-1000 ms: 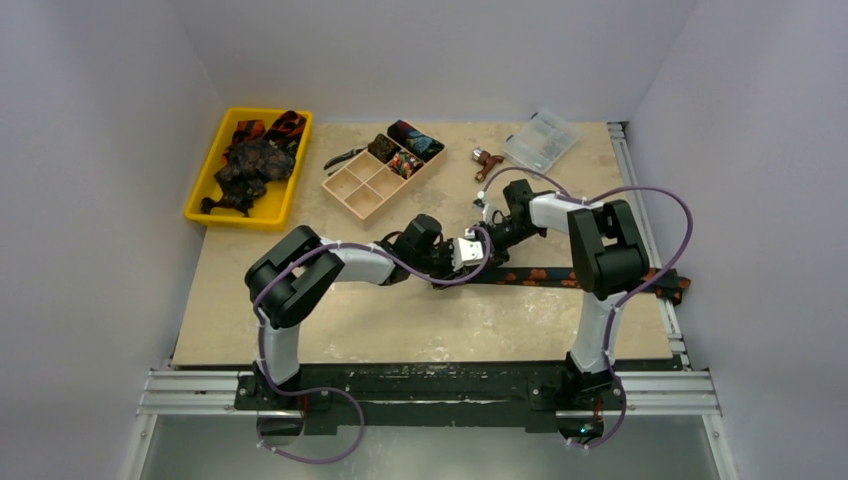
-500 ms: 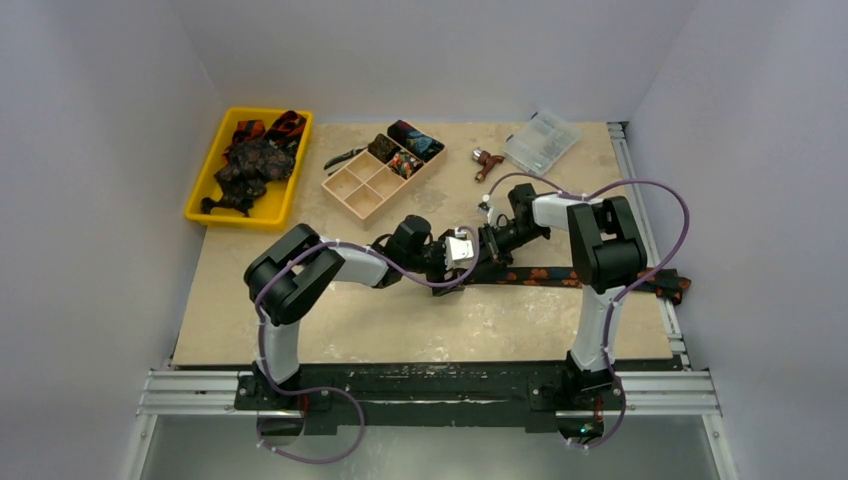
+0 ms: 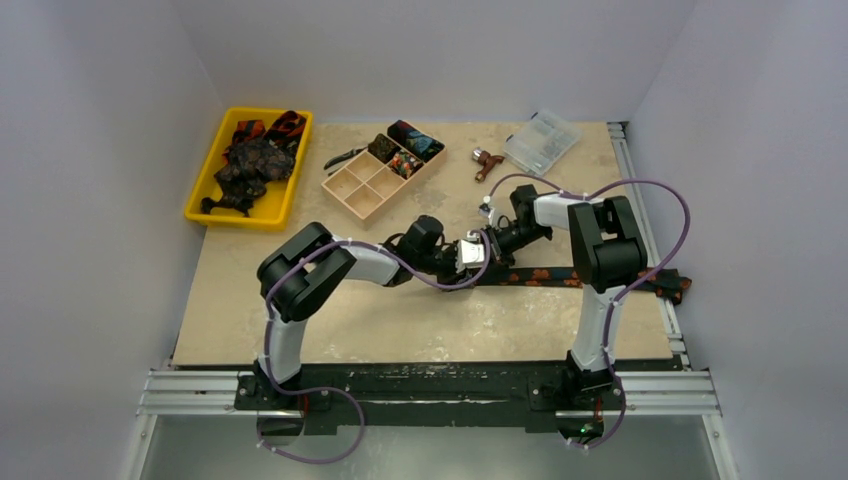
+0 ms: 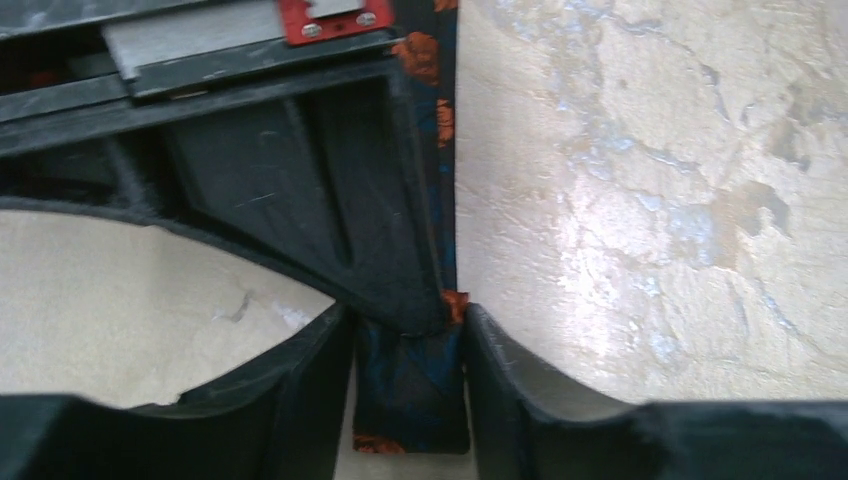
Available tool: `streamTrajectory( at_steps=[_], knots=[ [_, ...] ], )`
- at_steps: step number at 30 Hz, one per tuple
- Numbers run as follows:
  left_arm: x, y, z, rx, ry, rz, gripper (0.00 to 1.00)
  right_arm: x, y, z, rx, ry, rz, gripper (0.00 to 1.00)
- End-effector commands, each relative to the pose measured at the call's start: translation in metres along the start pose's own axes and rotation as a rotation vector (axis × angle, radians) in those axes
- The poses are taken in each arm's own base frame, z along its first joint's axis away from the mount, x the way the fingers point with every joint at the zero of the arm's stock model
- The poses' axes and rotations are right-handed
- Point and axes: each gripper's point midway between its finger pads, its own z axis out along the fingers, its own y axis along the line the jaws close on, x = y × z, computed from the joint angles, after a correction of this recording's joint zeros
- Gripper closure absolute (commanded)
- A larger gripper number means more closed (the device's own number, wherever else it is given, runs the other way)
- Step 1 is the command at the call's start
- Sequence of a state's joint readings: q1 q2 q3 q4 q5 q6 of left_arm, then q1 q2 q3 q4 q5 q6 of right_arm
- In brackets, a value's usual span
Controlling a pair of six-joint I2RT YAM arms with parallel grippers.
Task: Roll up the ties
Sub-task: Roll the tie at the center of the board.
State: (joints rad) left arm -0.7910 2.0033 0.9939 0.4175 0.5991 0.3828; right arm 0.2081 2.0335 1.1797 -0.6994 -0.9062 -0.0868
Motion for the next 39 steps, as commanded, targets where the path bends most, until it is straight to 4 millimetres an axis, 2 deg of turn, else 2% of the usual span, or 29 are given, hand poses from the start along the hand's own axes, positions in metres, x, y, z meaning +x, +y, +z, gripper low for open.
streamTrajectory(
  at_steps=[1,6,8,10,12,14,17,20,23,25,28,32,36,39],
  knots=[
    [0.049,-0.015,-0.011,0.017,0.169,-0.01,0.65,-0.009,0.003,-0.01,0.037,-0.016,-0.083,1.0],
    [0.067,-0.028,-0.027,0.021,0.233,-0.012,0.76,-0.013,0.011,-0.015,0.024,-0.017,-0.088,0.99],
    [0.07,-0.027,-0.029,0.005,0.247,-0.018,0.77,-0.011,0.011,-0.014,0.025,-0.012,-0.083,0.9],
    [0.071,-0.026,-0.028,0.001,0.252,-0.027,0.77,-0.008,0.009,-0.012,0.023,-0.005,-0.07,0.86],
    [0.07,-0.026,-0.027,0.0,0.248,-0.039,0.78,-0.007,0.009,-0.009,0.016,-0.006,-0.064,0.89],
    [0.069,-0.024,-0.026,-0.003,0.25,-0.052,0.77,-0.009,0.009,-0.007,0.015,-0.016,-0.065,1.0],
    [0.069,-0.026,-0.026,0.005,0.251,-0.056,0.77,-0.013,0.008,-0.007,0.028,-0.031,-0.074,1.0],
    [0.068,-0.031,-0.028,0.025,0.24,-0.055,0.7,-0.013,0.004,-0.008,0.056,-0.03,-0.081,1.0],
    [0.065,-0.029,-0.032,0.023,0.212,-0.063,0.51,-0.013,-0.012,-0.007,0.129,-0.025,-0.074,1.0],
    [0.061,-0.025,-0.035,0.014,0.181,-0.084,0.45,-0.009,-0.025,-0.005,0.179,-0.013,-0.063,1.0],
    [0.055,-0.015,-0.041,-0.006,0.134,-0.106,0.41,-0.002,-0.038,-0.001,0.216,0.015,-0.048,1.0],
    [0.045,-0.013,-0.044,-0.011,0.058,-0.053,0.4,0.002,-0.047,0.002,0.236,0.03,-0.038,1.0],
    [0.031,-0.016,-0.037,0.016,-0.008,-0.064,0.39,0.001,-0.054,0.005,0.248,0.034,-0.037,1.0],
    [0.029,-0.017,-0.025,0.007,-0.054,-0.084,0.38,0.0,-0.058,0.006,0.251,0.043,-0.042,1.0]
  ],
)
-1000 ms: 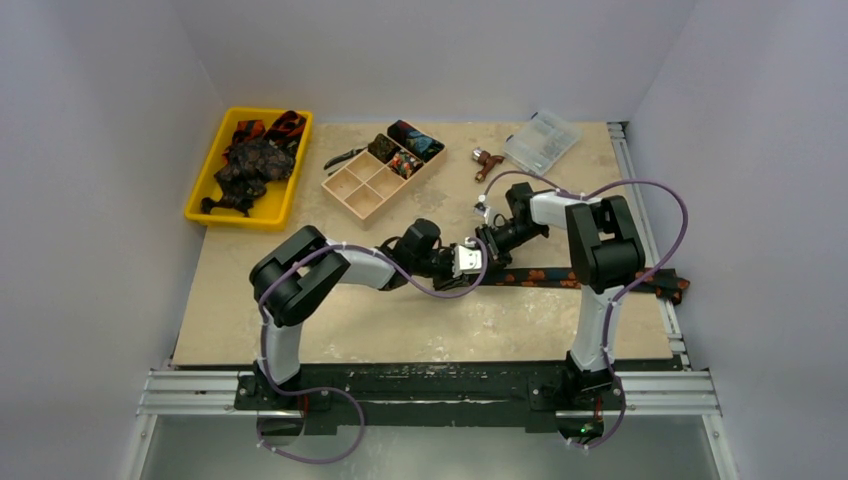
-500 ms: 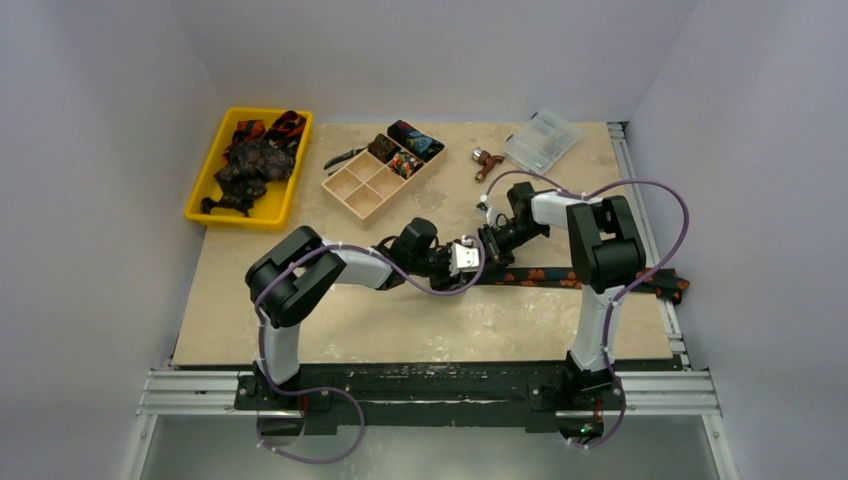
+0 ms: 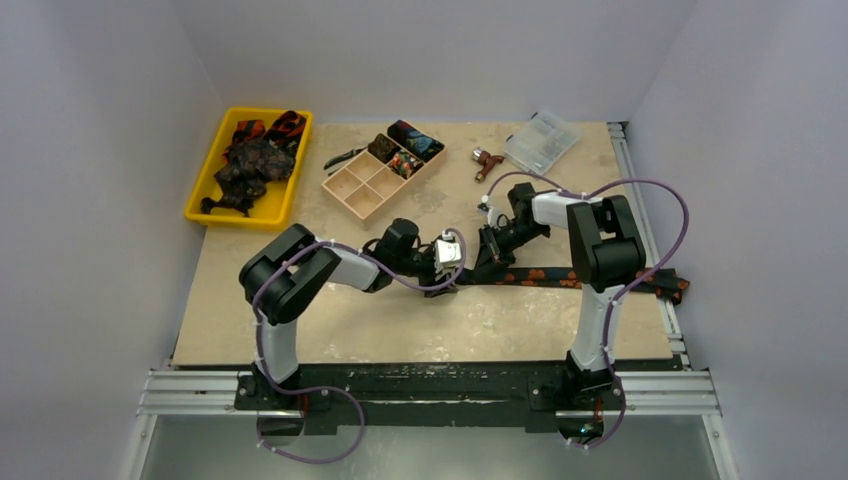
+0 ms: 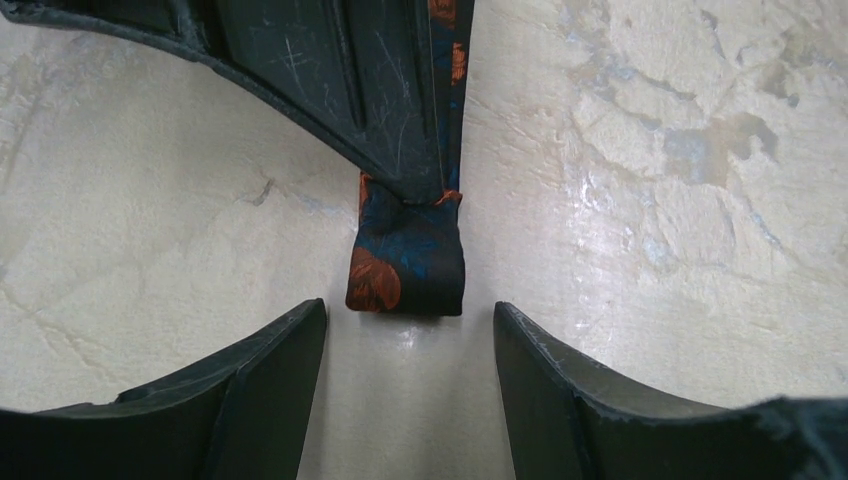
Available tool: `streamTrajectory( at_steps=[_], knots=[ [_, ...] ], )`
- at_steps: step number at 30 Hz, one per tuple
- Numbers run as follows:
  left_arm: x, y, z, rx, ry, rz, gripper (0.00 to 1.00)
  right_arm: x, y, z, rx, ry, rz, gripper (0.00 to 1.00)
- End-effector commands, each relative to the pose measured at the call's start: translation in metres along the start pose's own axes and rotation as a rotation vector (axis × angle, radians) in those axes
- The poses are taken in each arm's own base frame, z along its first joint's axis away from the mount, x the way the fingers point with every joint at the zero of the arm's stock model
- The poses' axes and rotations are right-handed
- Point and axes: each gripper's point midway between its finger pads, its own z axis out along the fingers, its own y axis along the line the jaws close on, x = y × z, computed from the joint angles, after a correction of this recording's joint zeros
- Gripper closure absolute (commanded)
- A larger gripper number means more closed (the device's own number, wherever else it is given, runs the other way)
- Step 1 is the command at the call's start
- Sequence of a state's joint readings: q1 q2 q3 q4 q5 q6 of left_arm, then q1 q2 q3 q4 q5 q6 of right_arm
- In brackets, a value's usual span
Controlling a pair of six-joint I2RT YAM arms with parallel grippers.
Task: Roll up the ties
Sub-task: Roll the tie at the center of the board.
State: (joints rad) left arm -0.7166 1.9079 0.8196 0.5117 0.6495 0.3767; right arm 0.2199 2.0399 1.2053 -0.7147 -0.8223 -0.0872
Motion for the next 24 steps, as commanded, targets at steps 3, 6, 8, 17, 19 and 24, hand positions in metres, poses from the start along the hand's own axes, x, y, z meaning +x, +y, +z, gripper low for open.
streamTrajectory(
  at_steps=[3,6,8,17,19,24],
  knots=[
    [0.011,-0.01,0.021,0.008,-0.076,-0.072,0.38,0.0,-0.047,0.01,0.167,0.035,-0.044,1.0],
    [0.01,-0.008,0.03,0.003,-0.115,-0.076,0.44,-0.002,-0.048,0.009,0.165,0.038,-0.05,1.0],
    [0.012,-0.008,0.034,0.005,-0.121,-0.076,0.52,-0.003,-0.047,0.009,0.161,0.037,-0.05,1.0],
    [0.04,-0.01,0.014,-0.033,0.118,-0.031,0.76,-0.022,-0.018,-0.003,0.101,-0.04,-0.046,0.91],
    [0.047,-0.007,0.006,-0.058,0.184,-0.041,0.79,-0.025,-0.002,-0.013,0.071,-0.056,-0.061,0.83],
    [0.06,-0.008,-0.003,-0.068,0.3,-0.107,0.8,-0.013,0.03,-0.031,-0.005,-0.073,-0.071,0.62]
  ],
)
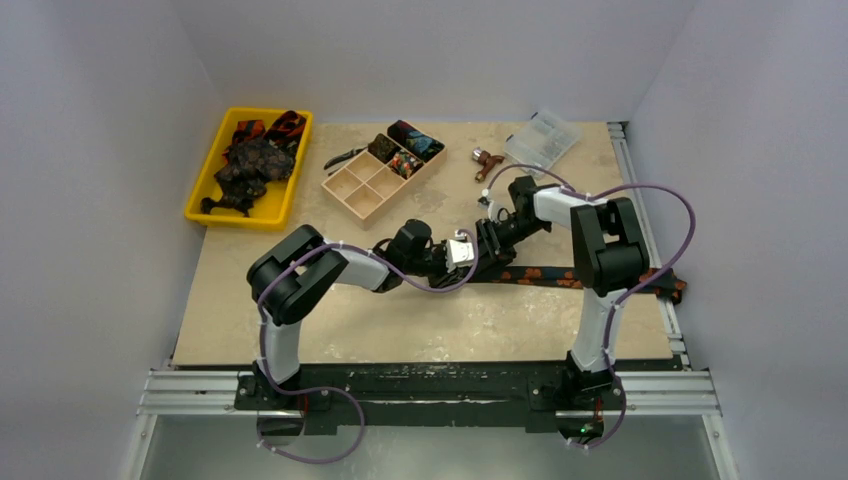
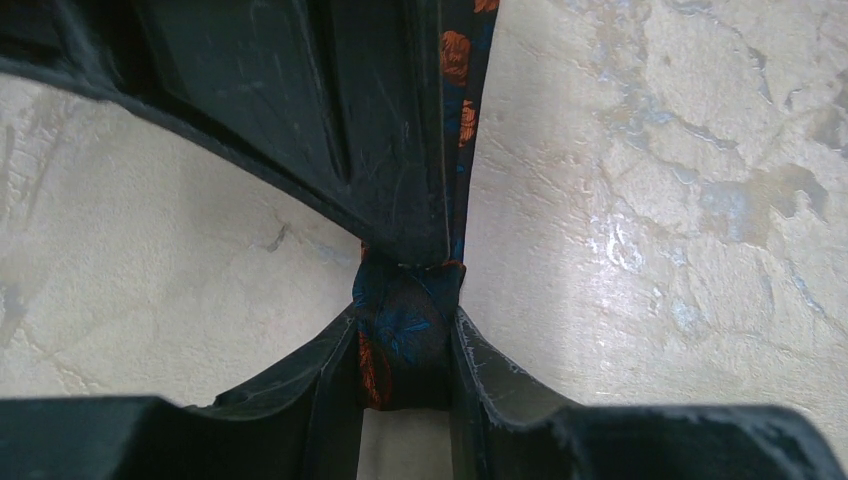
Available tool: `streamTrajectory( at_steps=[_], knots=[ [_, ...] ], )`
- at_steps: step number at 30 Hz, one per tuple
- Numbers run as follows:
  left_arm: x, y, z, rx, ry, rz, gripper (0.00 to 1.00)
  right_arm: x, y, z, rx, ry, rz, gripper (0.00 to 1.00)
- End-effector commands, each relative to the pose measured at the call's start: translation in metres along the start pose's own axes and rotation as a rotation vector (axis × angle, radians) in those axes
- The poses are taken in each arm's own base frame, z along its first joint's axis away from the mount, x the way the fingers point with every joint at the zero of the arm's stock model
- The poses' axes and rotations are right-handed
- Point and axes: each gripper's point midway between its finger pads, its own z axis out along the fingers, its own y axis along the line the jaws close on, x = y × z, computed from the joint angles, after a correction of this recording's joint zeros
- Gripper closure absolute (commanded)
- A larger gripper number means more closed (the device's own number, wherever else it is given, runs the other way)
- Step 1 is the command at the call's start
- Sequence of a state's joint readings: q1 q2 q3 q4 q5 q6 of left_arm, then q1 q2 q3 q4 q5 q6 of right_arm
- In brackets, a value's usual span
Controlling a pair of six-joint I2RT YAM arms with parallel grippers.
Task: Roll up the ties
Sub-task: Roll the tie at the center of the board.
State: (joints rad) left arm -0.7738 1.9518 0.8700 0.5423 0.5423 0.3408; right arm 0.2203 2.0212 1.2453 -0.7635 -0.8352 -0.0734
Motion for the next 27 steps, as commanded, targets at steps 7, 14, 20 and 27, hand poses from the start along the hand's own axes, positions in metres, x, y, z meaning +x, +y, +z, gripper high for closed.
streamTrajectory(
  at_steps=[7,14,20,27],
  knots=[
    [0.068,-0.015,-0.022,-0.02,0.344,-0.101,0.79,-0.005,0.044,-0.015,-0.098,-0.08,-0.028,0.55],
    [0.07,-0.018,-0.017,-0.007,0.369,-0.117,0.78,-0.018,0.027,0.0,-0.076,-0.06,-0.002,0.63],
    [0.075,-0.022,-0.015,0.018,0.39,-0.111,0.76,-0.025,0.017,0.007,-0.066,-0.07,-0.002,0.91],
    [0.058,-0.018,-0.018,0.039,0.262,-0.083,0.45,-0.003,-0.002,0.008,-0.025,-0.013,-0.017,1.0]
  ],
)
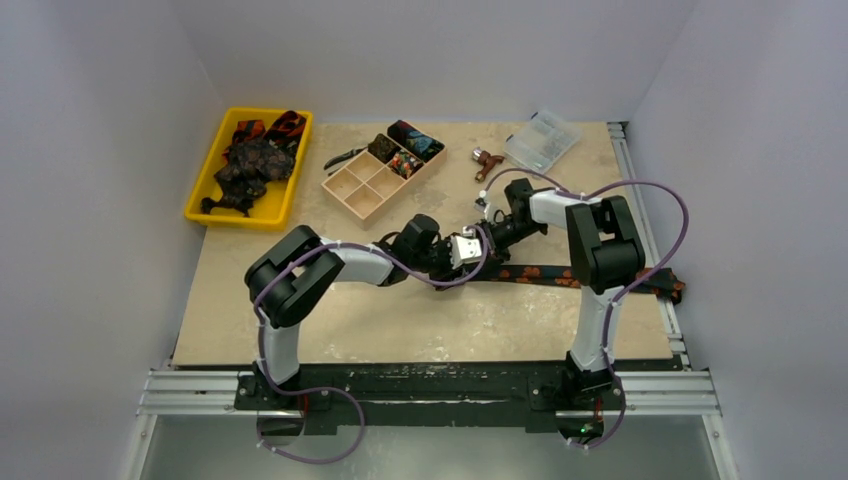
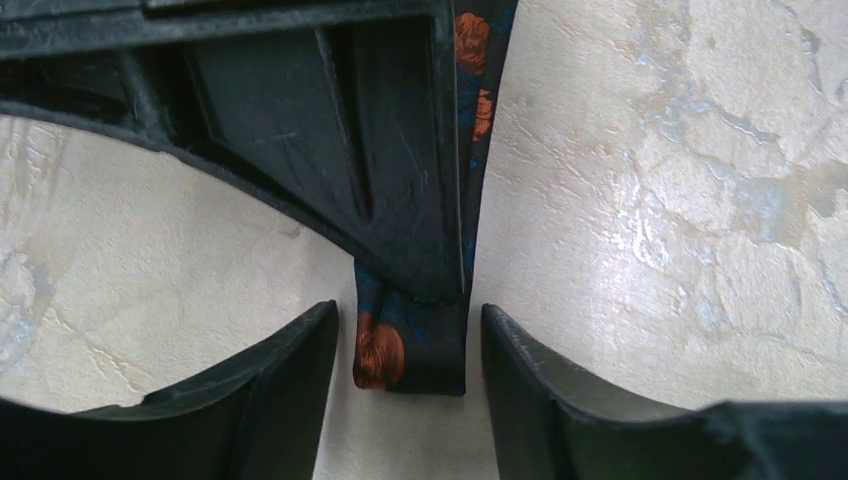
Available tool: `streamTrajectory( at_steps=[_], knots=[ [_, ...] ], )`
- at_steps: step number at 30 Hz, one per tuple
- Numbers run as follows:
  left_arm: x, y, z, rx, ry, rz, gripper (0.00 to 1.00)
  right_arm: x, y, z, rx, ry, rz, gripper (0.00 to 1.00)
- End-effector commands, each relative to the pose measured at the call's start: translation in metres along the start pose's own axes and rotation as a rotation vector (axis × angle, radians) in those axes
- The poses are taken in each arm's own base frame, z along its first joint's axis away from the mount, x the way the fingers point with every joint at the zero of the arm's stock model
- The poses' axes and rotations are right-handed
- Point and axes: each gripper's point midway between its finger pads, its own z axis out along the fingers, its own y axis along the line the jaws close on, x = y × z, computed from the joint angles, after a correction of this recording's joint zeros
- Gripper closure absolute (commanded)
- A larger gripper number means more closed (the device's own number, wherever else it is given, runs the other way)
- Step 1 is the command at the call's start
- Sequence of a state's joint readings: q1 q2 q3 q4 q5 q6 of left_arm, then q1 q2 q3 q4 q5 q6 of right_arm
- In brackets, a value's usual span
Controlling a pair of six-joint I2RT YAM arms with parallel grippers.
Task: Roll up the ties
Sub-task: Roll the tie at the center of the board.
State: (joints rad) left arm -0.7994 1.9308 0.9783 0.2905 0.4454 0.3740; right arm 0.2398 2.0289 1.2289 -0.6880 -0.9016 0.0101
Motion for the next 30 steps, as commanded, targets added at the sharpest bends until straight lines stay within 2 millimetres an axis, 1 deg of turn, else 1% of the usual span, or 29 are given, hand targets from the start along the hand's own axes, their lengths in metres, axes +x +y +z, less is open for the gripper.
streamTrajectory(
  at_steps=[1,4,5,6,11,13,16,18,19,22,23,24,25,26,28,30],
  knots=[
    [0.053,-0.02,-0.01,0.076,0.086,-0.073,0.42,0.005,-0.02,-0.002,0.043,0.015,-0.041,1.0],
    [0.034,-0.019,-0.009,0.135,-0.043,-0.089,0.35,0.015,-0.036,0.0,0.045,0.042,-0.003,1.0],
    [0.024,-0.015,-0.008,0.135,-0.102,-0.061,0.33,0.017,-0.041,0.0,0.044,0.052,0.009,1.0],
    [0.021,-0.016,-0.006,0.138,-0.136,-0.041,0.32,0.02,-0.045,0.0,0.041,0.06,0.02,1.0],
    [0.014,-0.009,0.008,0.123,-0.222,-0.023,0.31,0.019,-0.062,-0.005,0.027,0.07,0.071,1.0],
    [0.013,-0.011,0.014,0.126,-0.237,-0.012,0.31,0.018,-0.063,-0.006,0.02,0.073,0.078,1.0],
    [0.014,-0.018,0.023,0.139,-0.243,0.03,0.33,0.018,-0.062,-0.005,0.013,0.082,0.086,1.0],
    [0.014,-0.019,0.027,0.136,-0.237,0.037,0.38,0.018,-0.06,-0.005,0.0,0.081,0.091,1.0],
    [0.015,-0.018,0.028,0.126,-0.227,0.033,0.42,0.018,-0.059,-0.005,-0.006,0.08,0.091,1.0],
    [0.018,-0.013,0.023,0.093,-0.187,0.031,0.63,0.014,-0.051,-0.006,-0.012,0.067,0.064,1.0],
    [0.024,-0.013,0.019,0.078,-0.153,0.028,0.69,0.01,-0.046,-0.007,-0.012,0.056,0.049,1.0],
    [0.029,-0.012,0.015,0.069,-0.118,0.018,0.74,0.005,-0.04,-0.01,-0.014,0.039,0.038,0.94],
    [0.033,-0.012,0.011,0.057,-0.087,0.009,0.77,0.001,-0.036,-0.013,-0.014,0.023,0.03,0.87],
    [0.041,-0.011,0.006,0.044,-0.042,-0.001,0.79,-0.003,-0.031,-0.018,-0.011,0.011,0.017,0.82],
    [0.051,-0.012,-0.003,0.034,0.025,-0.007,0.81,-0.008,-0.021,-0.029,0.011,-0.011,-0.021,0.74],
    [0.06,-0.013,-0.008,0.025,0.081,-0.011,0.82,-0.008,-0.014,-0.038,0.037,-0.028,-0.053,0.66]
  ],
)
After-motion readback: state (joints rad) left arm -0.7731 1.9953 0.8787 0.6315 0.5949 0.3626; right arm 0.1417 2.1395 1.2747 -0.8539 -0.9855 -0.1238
